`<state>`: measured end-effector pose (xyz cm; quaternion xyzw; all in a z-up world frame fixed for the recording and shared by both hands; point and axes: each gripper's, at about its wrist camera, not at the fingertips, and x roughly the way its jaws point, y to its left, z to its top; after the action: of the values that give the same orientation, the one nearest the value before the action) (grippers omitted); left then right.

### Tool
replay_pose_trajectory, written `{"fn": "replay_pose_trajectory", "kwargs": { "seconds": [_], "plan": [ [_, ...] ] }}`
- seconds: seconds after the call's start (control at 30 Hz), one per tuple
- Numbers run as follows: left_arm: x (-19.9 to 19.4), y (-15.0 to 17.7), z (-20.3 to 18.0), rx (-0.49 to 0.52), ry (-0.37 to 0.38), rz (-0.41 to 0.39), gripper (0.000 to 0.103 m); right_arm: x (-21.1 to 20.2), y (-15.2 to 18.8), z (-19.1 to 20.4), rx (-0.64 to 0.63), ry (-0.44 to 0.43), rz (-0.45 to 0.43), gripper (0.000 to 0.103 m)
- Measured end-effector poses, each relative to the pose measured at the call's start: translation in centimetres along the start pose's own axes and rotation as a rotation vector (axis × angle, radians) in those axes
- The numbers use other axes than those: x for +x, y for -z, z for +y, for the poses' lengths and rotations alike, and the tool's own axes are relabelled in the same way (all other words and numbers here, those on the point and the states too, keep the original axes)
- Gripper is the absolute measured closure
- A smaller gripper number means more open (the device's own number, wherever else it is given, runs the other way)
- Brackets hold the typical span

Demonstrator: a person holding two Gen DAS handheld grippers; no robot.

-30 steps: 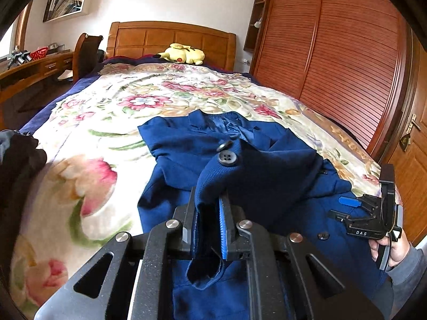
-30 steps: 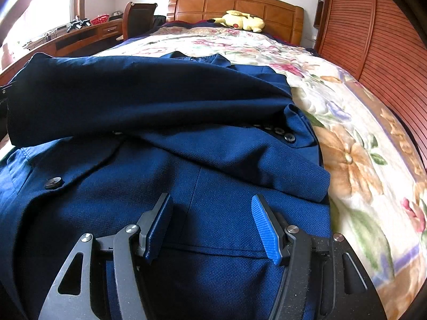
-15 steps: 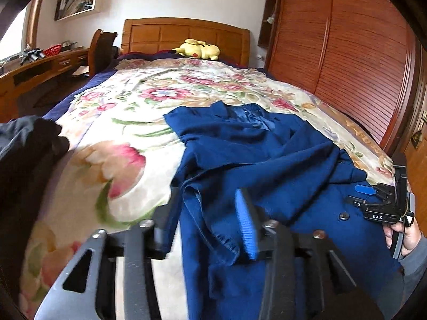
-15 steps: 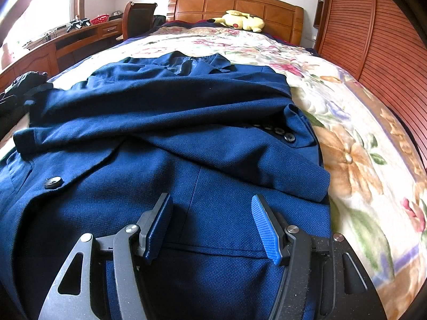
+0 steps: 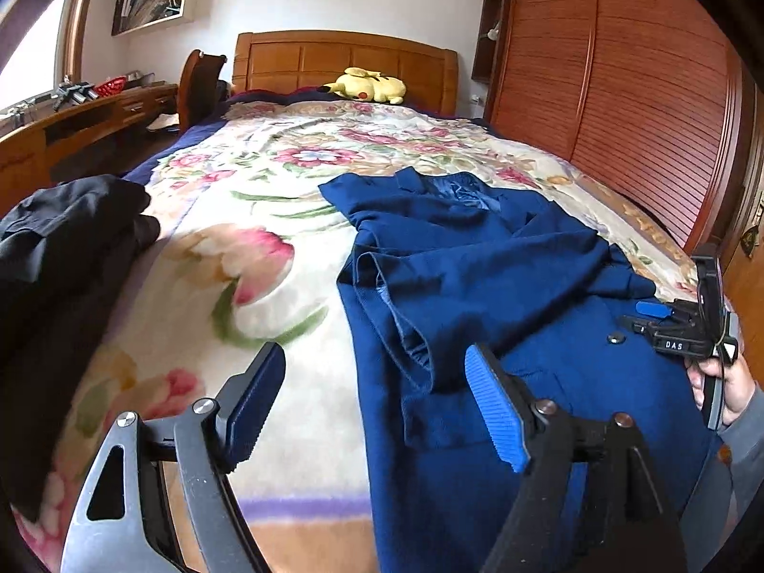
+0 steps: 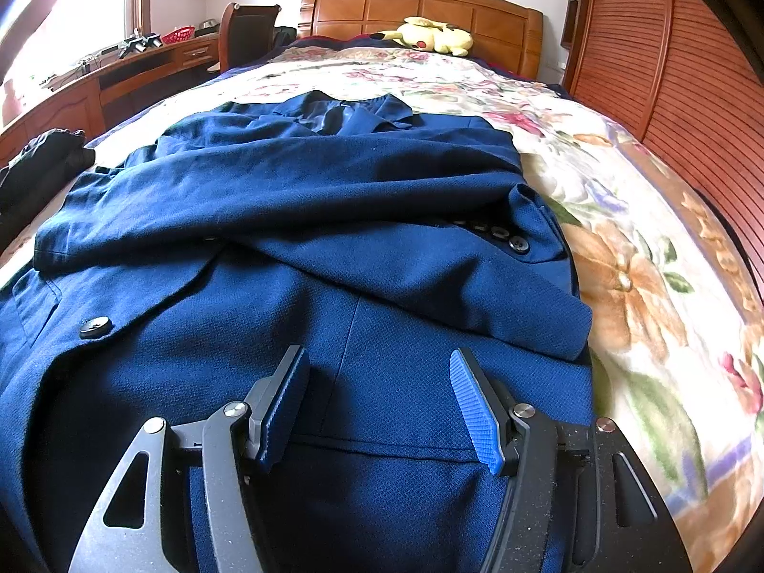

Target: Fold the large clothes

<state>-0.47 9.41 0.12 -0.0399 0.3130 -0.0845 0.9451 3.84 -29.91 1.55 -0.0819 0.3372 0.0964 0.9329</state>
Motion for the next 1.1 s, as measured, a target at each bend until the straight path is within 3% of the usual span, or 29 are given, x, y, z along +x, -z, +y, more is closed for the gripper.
{"fn": "replay_pose_trajectory", "kwargs": {
  "seconds": [0.4, 0.53, 0.83, 0.93, 1.0, 1.1],
  "plan": [
    [-2.1, 2.2, -1.2, 0.064, -0.038, 0.023, 0.024, -1.7, 0.1, 0.0, 0.027, 0.027, -0.012, 0.040],
    [-2.8, 2.7, -1.6, 0.093, -0.052, 0.031, 0.024, -4.4, 1.6, -0.4, 0.042, 0.001, -0.057, 0.040],
    [-3.7, 4.6, -1.7, 0.092, -0.031, 0.061, 0.025, -9.7, 6.0, -1.8, 0.066, 0.032, -0.077, 0.040],
    [-4.2, 5.4, -1.8, 0.093, -0.017, 0.066, 0.035, -10.4, 7.5, -2.7, 0.073, 0.066, -0.046, 0.040],
    [-4.4, 6.0, -1.8, 0.089, -0.007, 0.073, 0.048, -10.8, 8.5, -3.4, 0.086, 0.082, -0.028, 0.040],
    [-4.6, 7.0, -1.7, 0.075, 0.006, 0.090, 0.054, -11.6, 9.7, -4.2, 0.115, 0.063, -0.005, 0.040]
  ]
}}
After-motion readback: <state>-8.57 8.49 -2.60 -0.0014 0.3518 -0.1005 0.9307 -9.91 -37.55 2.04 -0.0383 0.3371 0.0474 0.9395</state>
